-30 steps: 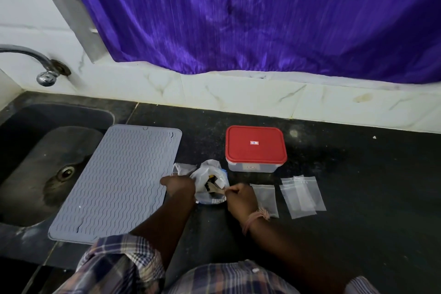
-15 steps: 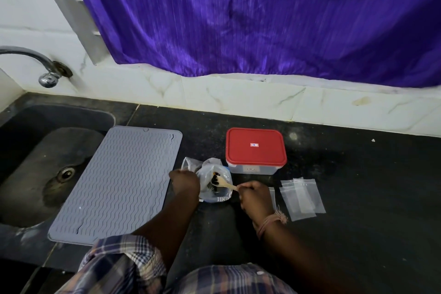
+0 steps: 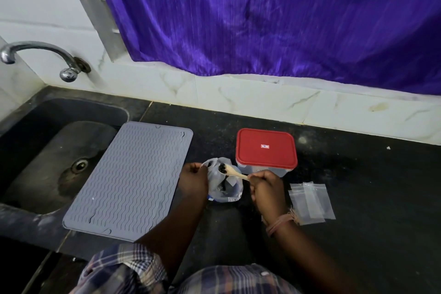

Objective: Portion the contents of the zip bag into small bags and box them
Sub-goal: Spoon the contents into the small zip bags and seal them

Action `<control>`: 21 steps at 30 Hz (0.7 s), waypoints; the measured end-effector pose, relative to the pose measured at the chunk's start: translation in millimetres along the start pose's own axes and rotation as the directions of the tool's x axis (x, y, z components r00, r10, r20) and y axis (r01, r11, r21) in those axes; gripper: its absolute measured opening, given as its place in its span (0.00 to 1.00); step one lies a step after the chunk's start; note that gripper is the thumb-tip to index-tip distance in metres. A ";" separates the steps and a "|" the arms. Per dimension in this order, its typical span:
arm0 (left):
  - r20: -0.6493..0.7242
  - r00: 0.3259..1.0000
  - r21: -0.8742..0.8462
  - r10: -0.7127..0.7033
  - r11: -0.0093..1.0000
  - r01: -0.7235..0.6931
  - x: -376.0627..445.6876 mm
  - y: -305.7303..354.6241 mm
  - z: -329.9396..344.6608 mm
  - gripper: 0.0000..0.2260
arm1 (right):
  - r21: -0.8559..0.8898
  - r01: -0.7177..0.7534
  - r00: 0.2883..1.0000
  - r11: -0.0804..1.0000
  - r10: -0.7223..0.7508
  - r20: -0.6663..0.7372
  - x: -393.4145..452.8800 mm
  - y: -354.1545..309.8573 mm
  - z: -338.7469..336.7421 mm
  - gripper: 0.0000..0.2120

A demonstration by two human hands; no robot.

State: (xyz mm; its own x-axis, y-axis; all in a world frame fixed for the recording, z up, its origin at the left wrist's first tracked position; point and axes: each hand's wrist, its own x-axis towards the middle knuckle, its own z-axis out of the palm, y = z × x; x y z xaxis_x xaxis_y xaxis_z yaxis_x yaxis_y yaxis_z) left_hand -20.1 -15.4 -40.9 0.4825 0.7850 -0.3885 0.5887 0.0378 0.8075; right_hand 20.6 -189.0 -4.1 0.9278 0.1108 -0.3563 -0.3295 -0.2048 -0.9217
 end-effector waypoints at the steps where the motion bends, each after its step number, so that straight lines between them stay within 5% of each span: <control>1: 0.024 1.000 0.021 0.004 1.000 -0.004 0.4 -0.1 0.0 0.05 | -0.024 0.031 1.000 0.999 -0.031 0.002 1.2 -2.3 4.9 0.05; 9: 0.060 0.997 -0.151 0.057 0.987 -0.047 -11.2 2.8 -0.3 0.04 | -0.260 0.111 0.989 0.959 -0.132 -0.062 11.2 -11.0 31.0 0.05; 14: 0.071 0.991 -0.096 0.117 0.989 -0.110 -20.6 -1.3 0.3 0.09 | -0.437 0.256 0.961 0.862 -0.277 0.015 5.4 -14.9 38.0 0.03; 17: 0.098 0.979 -0.127 0.176 0.978 -0.163 -23.1 1.6 0.4 0.09 | -0.598 0.503 0.851 0.624 -0.478 0.218 0.2 -6.3 41.2 0.02; 21: 0.112 0.973 -0.246 0.202 0.954 -0.170 -26.9 5.9 -0.7 0.09 | -0.689 0.712 0.616 0.134 -0.591 0.522 -0.5 5.0 41.9 0.08</control>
State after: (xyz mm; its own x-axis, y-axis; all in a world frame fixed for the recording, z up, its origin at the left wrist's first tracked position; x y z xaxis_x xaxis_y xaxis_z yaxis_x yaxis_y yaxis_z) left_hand -30.0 -35.8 -25.3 0.6611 0.7021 -0.2647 0.3203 0.0550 0.9457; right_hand 11.2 -149.3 -14.9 0.6745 0.6965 0.2450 0.7373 -0.6184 -0.2719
